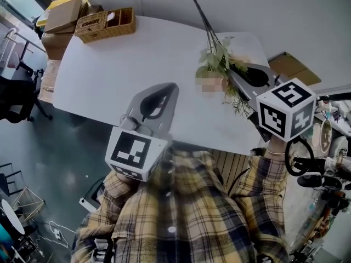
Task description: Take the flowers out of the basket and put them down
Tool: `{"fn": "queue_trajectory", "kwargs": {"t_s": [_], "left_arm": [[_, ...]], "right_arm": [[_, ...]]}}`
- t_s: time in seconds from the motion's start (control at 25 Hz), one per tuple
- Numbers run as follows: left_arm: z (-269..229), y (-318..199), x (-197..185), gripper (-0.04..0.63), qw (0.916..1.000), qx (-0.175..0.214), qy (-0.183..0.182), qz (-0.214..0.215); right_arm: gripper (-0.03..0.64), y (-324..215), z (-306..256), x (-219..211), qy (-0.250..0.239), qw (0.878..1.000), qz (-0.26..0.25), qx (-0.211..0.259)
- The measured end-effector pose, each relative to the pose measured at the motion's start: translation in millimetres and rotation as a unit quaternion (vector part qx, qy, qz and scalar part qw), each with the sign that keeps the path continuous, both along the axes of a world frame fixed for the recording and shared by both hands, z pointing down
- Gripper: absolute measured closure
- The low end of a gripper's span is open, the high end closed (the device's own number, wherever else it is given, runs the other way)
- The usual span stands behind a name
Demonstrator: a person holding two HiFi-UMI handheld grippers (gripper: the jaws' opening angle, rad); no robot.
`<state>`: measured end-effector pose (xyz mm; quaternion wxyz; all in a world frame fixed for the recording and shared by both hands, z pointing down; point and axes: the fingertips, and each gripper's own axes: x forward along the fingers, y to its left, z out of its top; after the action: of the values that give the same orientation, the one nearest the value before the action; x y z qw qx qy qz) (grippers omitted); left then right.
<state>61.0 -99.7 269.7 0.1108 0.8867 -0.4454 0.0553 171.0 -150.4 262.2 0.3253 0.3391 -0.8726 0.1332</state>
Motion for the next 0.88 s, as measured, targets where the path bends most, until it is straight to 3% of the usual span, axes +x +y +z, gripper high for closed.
{"fn": "queue_trajectory", "kwargs": {"t_s": [0.56,0.88], "left_arm": [[13,-46,-157,0.595,0.9996,-0.023,-0.010,0.009],[25,-77,-212,0.595,0.9991,-0.029,-0.019,0.025]], "right_arm": [[0.583,-41,59,-165,0.007,0.998,0.007,-0.059],[0.583,-63,122,-225,0.003,0.993,0.025,-0.116]]}}
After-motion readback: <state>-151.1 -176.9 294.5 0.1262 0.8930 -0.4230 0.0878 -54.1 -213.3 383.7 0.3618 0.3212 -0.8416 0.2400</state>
